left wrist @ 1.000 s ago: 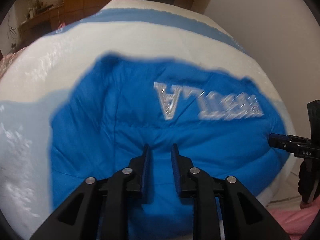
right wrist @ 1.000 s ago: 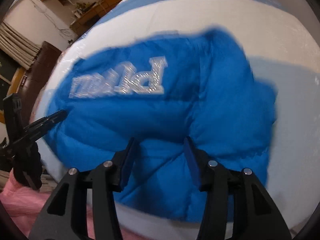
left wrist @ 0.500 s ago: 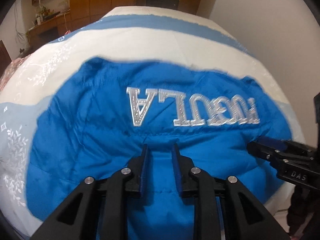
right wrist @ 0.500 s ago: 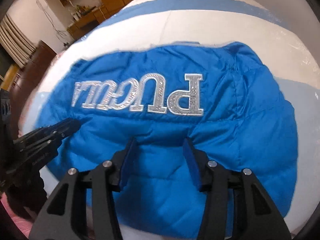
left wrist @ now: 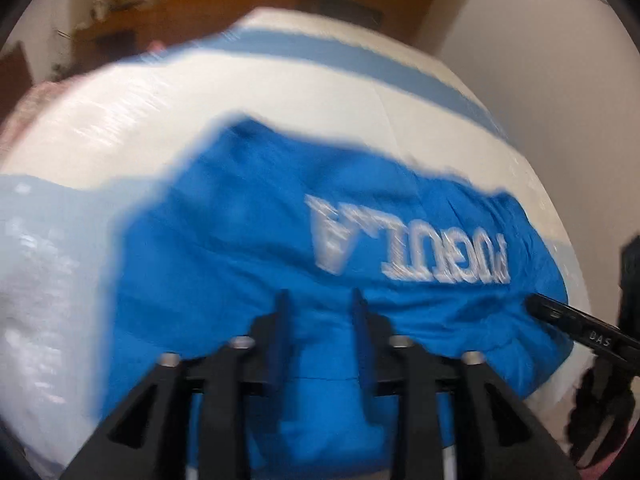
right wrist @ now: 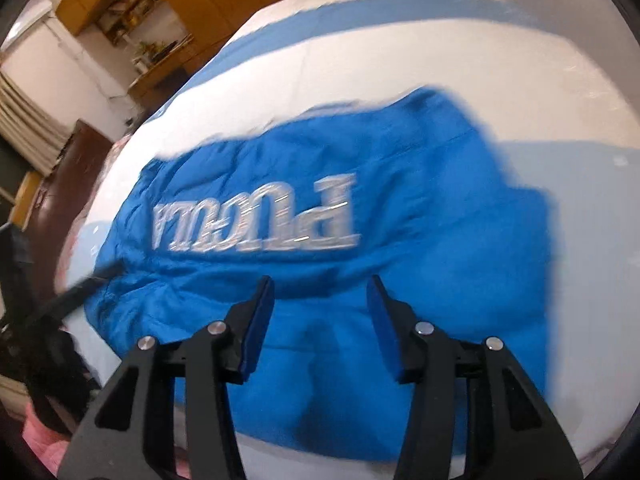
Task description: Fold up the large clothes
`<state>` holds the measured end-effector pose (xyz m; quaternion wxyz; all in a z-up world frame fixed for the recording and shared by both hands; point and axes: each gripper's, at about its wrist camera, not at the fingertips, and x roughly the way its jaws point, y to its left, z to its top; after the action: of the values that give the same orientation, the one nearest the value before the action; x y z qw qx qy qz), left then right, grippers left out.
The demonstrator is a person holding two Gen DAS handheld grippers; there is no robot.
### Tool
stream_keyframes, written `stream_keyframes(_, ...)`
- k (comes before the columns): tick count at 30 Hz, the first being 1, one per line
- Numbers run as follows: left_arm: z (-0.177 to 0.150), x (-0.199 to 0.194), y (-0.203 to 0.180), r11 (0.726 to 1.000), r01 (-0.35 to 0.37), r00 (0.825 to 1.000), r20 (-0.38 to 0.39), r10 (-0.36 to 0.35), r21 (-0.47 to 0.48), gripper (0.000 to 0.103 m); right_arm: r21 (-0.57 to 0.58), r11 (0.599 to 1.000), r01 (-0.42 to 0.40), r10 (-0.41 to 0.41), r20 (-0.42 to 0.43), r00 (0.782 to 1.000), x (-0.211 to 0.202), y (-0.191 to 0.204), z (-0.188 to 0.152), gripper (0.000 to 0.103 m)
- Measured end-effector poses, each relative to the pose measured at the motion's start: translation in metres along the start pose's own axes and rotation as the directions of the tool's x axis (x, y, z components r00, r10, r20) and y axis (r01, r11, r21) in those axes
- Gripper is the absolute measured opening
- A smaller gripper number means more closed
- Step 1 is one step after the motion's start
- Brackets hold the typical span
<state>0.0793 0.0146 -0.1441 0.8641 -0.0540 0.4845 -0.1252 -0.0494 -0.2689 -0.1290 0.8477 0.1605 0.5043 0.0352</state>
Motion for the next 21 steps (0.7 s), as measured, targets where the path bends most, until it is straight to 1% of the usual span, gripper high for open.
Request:
stream_keyframes(1,0.002,-0.006,0.007,1.000,-0.029,1.000,0.012,0.029,-0.002,0.050,0.012,1.000,0.017,-0.017,-0.003,1.000,-0.006,-0.009,0.000,0.048)
stream_keyframes(2,0.006,-0.014,0.022,0.998,-0.066,0.998,0.023,0.067,-0.012,0.050,0.027,0.999,0.032,-0.032,-0.010,0.999,-0.009,-0.019,-0.001,0.048)
stream_keyframes(3,0.008,-0.019,0.039,0.995,-0.092,0.996,0.017,0.092,-0.034,0.052,0.052,0.998,0.033,-0.033,-0.012,0.999,-0.015,-0.032,-0.003,0.046)
stream_keyframes(4,0.009,-0.020,0.051,0.994,-0.095,0.995,0.008,0.095,-0.051,0.055,0.072,0.997,0.026,-0.025,-0.016,1.000,-0.017,-0.042,-0.004,0.043)
stream_keyframes(5,0.009,-0.020,0.069,0.993,-0.075,0.997,-0.010,0.074,-0.086,0.055,0.088,0.996,0.021,-0.019,-0.024,1.000,-0.017,-0.049,-0.004,0.037)
stream_keyframes(6,0.008,-0.019,0.079,0.993,-0.060,0.998,-0.021,0.058,-0.106,0.055,0.095,0.995,0.020,-0.017,-0.027,0.999,-0.018,-0.055,-0.007,0.032)
stream_keyframes(9,0.000,-0.015,0.090,0.991,0.012,0.999,-0.034,-0.017,-0.132,0.056,0.091,0.995,0.037,-0.033,-0.040,0.999,-0.017,-0.063,-0.012,0.024)
stream_keyframes(11,-0.003,-0.007,0.088,0.992,0.025,0.998,-0.051,-0.031,-0.120,0.057,0.081,0.996,0.043,-0.039,-0.044,0.998,-0.016,-0.062,-0.013,0.024)
stream_keyframes(14,-0.006,0.012,0.085,0.991,0.030,0.996,-0.081,-0.040,-0.131,0.062,0.080,0.996,0.047,-0.042,-0.057,0.997,-0.012,-0.063,-0.011,0.024)
stream_keyframes(15,-0.007,0.016,0.086,0.990,0.029,0.995,-0.086,-0.041,-0.137,0.064,0.078,0.996,0.047,-0.043,-0.061,0.997,-0.011,-0.061,-0.009,0.024)
stream_keyframes(18,-0.010,0.026,0.091,0.989,0.021,0.995,-0.093,-0.035,-0.148,0.076,0.066,0.996,0.054,-0.049,-0.075,0.996,-0.011,-0.061,-0.009,0.024)
stream_keyframes(20,-0.011,0.031,0.094,0.987,0.039,0.993,-0.105,-0.056,-0.155,0.078,0.060,0.997,0.057,-0.052,-0.083,0.995,-0.010,-0.060,-0.009,0.024)
stream_keyframes(21,-0.011,0.034,0.097,0.983,0.057,0.990,-0.115,-0.078,-0.175,0.079,0.059,0.997,0.058,-0.053,-0.090,0.995,-0.008,-0.061,-0.009,0.024)
